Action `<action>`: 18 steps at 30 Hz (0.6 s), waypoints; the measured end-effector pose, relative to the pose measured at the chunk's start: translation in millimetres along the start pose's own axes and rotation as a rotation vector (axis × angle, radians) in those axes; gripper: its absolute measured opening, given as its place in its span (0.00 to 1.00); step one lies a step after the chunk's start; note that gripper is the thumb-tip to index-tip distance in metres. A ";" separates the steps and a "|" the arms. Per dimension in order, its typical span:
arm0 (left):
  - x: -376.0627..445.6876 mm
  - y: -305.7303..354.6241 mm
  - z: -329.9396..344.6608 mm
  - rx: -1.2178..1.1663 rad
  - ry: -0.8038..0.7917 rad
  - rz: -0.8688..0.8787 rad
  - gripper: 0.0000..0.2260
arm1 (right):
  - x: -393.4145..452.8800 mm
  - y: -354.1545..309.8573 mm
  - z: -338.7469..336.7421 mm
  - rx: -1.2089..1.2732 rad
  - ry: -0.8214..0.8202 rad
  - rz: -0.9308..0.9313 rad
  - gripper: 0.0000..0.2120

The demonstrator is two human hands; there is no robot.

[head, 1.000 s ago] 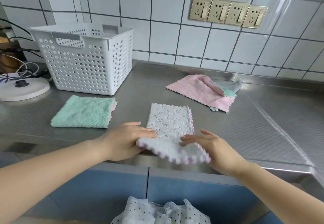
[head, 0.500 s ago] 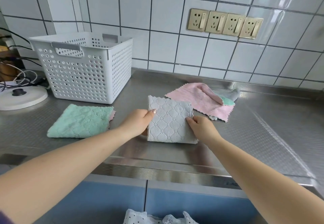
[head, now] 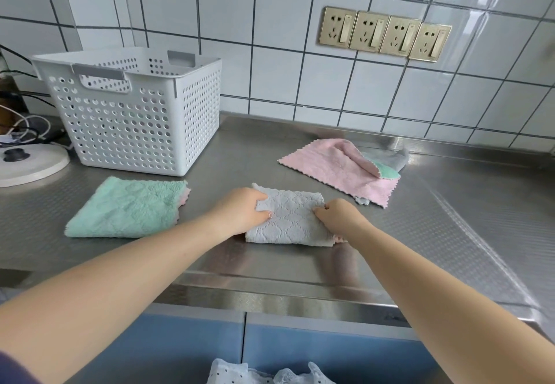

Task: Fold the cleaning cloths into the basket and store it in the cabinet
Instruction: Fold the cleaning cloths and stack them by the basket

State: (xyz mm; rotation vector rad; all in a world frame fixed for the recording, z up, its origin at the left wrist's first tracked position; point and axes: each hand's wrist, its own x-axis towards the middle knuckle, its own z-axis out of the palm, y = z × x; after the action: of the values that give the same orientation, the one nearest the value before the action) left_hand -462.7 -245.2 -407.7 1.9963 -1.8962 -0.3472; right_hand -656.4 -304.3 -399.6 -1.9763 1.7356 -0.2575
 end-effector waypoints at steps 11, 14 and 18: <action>12.3 21.9 2.0 0.338 0.072 0.145 0.20 | 4.8 -23.6 -11.0 -0.295 0.166 -0.285 0.20; 18.4 29.6 18.7 0.290 -0.022 0.151 0.23 | 8.3 -36.1 19.1 -0.367 0.115 -0.372 0.21; 17.9 19.6 31.1 0.277 -0.091 0.102 0.24 | 10.8 -24.4 44.1 -0.300 0.058 -0.353 0.22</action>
State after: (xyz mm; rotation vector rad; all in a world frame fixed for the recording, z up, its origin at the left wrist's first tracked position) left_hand -492.2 -266.5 -426.2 2.0732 -2.1966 -0.1568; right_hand -613.3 -302.7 -427.8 -2.5166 1.5202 -0.1812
